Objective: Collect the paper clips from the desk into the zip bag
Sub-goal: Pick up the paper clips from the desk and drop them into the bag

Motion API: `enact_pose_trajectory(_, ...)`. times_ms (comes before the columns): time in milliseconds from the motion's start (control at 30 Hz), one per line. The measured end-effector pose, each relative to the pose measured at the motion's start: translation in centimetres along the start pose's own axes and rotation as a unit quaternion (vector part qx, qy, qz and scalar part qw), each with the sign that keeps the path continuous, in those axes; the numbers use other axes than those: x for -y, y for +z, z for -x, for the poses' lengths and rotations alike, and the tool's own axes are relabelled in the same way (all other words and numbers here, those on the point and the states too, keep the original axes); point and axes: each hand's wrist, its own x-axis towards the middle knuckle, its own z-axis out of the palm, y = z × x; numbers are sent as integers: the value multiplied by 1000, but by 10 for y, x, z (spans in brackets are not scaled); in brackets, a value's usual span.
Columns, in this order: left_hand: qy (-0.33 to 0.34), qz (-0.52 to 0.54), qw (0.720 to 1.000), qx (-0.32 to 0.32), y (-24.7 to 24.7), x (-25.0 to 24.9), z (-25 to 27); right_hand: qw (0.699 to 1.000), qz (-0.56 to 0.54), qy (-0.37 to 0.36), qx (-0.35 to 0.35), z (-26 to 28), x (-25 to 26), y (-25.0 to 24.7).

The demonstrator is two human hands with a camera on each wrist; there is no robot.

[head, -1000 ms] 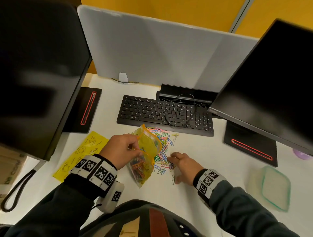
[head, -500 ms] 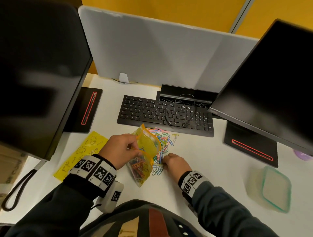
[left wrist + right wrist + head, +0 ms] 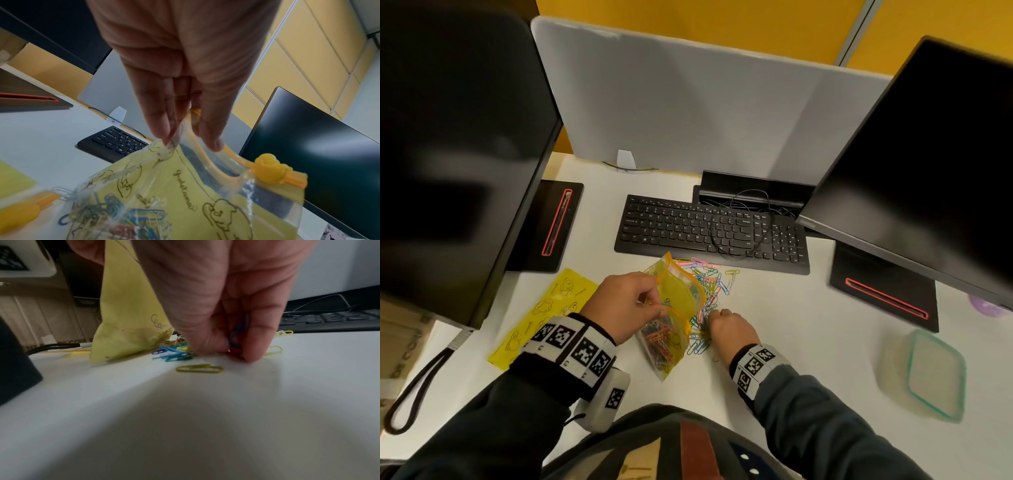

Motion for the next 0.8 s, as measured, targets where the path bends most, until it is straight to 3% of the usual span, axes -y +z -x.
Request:
enact_pose_trajectory(100, 1, -2, 1000, 0, 0, -1, 0, 1000, -26, 9, -3, 1, -6, -3)
enact_pose_trajectory(200, 2, -1, 1000, -3, -1, -1, 0, 987, -134, 79, -32, 2, -14, -6)
enact_pose_trajectory(267, 6, 1, 1000, -4, -2, 0, 1, 952, -264, 141, -69, 4, -20, -13)
enact_pose_trajectory(333, 9, 1, 1000, -6, -3, 0, 1, 886, -420, 164, -110, 9, -20, -34)
enact_pose_trajectory(400, 9, 1, 1000, -7, -2, 0, 1, 838, -512, 126, -142, 13, -14, -65)
enact_pose_trajectory(433, 9, 1, 1000, -7, -1, -1, 0, 833, -526, 88, -150, 13, -9, -79)
enact_pose_trajectory(533, 10, -2, 1000, -3, 3, -3, -1, 882, -455, -8, -124, 9, 13, -111)
enact_pose_trajectory(600, 13, -2, 1000, -1, 3, -4, -1, 919, -378, -40, -105, 4, 24, -118)
enact_pose_trajectory(633, 14, -1, 1000, -1, 3, -3, -1, 922, -369, -41, -111, 2, 25, -120)
enact_pose_trajectory(733, 9, 0, 1000, -7, -1, 2, 1, 895, -418, 16, -154, -5, 7, -113)
enact_pose_trajectory(800, 2, 1, 1000, -13, -3, 5, 2, 927, -342, 74, -132, -6, -12, -98)
